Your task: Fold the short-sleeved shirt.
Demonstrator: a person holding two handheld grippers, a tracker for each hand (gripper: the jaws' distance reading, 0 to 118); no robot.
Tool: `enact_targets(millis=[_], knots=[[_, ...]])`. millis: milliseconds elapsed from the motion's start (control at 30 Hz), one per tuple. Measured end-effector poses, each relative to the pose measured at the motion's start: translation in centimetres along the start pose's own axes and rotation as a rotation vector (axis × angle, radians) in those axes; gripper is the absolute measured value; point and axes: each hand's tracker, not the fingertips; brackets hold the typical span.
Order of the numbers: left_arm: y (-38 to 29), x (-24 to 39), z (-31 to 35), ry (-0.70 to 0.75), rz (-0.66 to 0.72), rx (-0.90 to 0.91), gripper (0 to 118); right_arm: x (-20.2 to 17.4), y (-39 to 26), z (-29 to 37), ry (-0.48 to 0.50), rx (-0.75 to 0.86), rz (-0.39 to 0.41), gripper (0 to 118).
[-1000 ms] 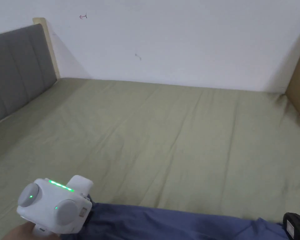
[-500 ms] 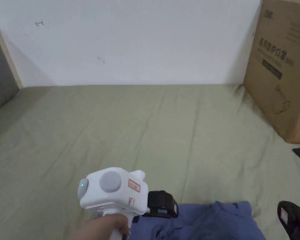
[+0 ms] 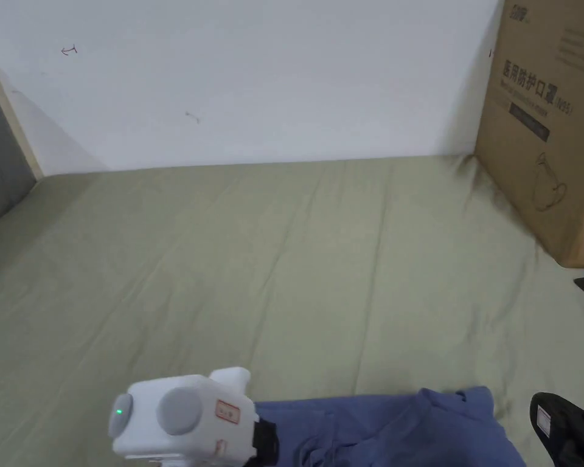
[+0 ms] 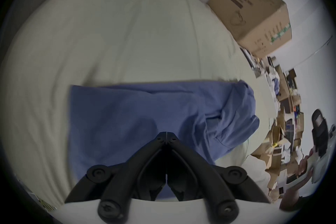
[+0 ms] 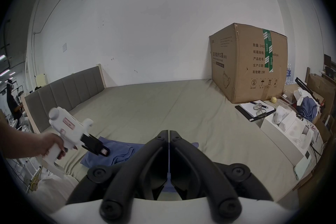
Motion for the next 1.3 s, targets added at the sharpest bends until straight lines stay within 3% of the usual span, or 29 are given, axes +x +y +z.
enact_targets(millis=[133,267,467,533,667,867,900,933,1000,1033,1200,1300], knots=[[-0.5,3.6,-3.8,-0.014,-0.028,-0.060,0,0.2,-0.1,0.0,-0.014,-0.015,0.016,2],[-0.5,6.3,-3.3,0.032,-0.090,-0.043,0,0.3,-0.2,0.1,-0.019,-0.028,0.013,2],[0.1,7.5,-3.0,-0.484,0.131,-0.121,0,-0.3,0.0,0.2,-0.005,-0.034,0.003,2],[0.3,7.1,-1.6,-0.589,0.153,-0.071,0,-0.5,0.4,0.5,0.005,-0.023,0.004,2],[1.0,3.1,3.9,-0.580,0.103,0.098,0,-0.8,0.9,0.6,0.015,-0.017,0.010,2],[0.2,-10.0,9.8,-0.424,0.106,0.154,0,-1.9,1.1,-0.6,0.034,-0.042,0.013,2],[-0.1,-12.0,10.0,-0.445,0.134,0.138,5,-2.1,1.1,-0.7,0.038,-0.046,0.014,2],[-0.5,-14.3,9.9,-0.488,0.163,0.110,19,-2.5,1.1,-1.0,0.043,-0.051,0.018,2],[-1.5,-17.9,9.5,-0.546,0.231,0.122,90,-3.2,1.2,-1.5,0.048,-0.063,0.033,2],[-1.7,-19.1,9.0,-0.557,0.262,0.123,115,-3.6,1.2,-1.7,0.050,-0.071,0.039,2],[-3.0,-22.9,5.7,-0.676,0.426,0.089,118,-5.1,1.5,-2.7,0.063,-0.099,0.072,2],[-3.6,-22.7,2.3,-0.769,0.437,0.029,118,-5.9,1.3,-3.2,0.067,-0.110,0.097,2]])
